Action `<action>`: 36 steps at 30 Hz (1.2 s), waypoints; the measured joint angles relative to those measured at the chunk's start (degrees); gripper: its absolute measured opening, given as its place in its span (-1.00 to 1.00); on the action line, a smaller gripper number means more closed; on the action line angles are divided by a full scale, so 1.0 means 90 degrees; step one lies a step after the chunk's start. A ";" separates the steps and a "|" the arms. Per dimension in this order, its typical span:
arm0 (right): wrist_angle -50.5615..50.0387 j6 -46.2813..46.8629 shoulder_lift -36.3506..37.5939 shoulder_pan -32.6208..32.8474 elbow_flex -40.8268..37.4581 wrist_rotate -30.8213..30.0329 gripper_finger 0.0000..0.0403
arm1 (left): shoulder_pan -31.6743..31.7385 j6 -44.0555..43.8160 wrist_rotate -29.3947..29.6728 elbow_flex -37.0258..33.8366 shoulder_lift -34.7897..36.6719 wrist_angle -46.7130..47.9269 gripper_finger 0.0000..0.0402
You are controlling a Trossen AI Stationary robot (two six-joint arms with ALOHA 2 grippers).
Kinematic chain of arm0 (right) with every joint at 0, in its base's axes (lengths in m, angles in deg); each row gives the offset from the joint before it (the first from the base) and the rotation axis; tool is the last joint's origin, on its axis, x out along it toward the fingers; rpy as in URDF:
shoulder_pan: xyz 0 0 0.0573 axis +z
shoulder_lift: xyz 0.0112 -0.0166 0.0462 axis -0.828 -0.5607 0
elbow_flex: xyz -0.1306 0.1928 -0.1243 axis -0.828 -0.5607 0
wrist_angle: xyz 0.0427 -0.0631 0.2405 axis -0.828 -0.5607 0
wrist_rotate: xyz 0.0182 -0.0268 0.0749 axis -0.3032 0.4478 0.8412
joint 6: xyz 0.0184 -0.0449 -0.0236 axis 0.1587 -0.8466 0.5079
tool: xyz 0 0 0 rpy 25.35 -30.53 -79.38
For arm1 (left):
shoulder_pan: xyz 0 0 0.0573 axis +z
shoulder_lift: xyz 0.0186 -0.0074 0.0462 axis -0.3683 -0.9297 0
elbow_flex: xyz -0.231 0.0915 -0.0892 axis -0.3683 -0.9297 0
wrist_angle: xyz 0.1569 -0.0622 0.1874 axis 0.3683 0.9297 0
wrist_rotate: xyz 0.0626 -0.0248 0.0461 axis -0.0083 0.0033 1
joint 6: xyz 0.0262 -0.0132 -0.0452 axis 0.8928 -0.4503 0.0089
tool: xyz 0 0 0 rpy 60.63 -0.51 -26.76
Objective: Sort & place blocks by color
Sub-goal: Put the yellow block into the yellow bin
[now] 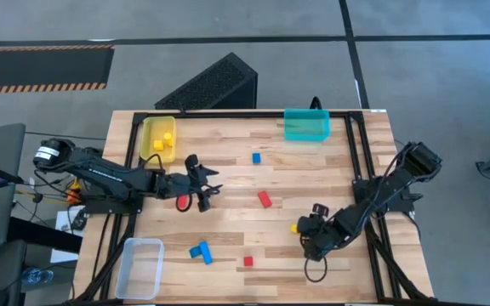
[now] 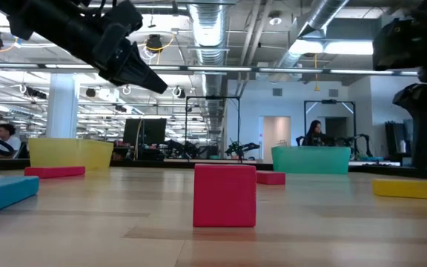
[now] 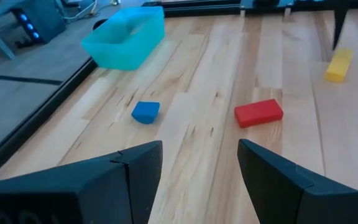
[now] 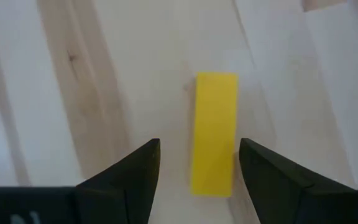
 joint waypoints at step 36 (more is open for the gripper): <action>0.0110 -0.0298 -0.0597 -0.0112 -0.0012 -0.0811 -0.62 | 0.0059 -0.1331 0.0742 -0.0001 -0.0001 -0.0729 0.00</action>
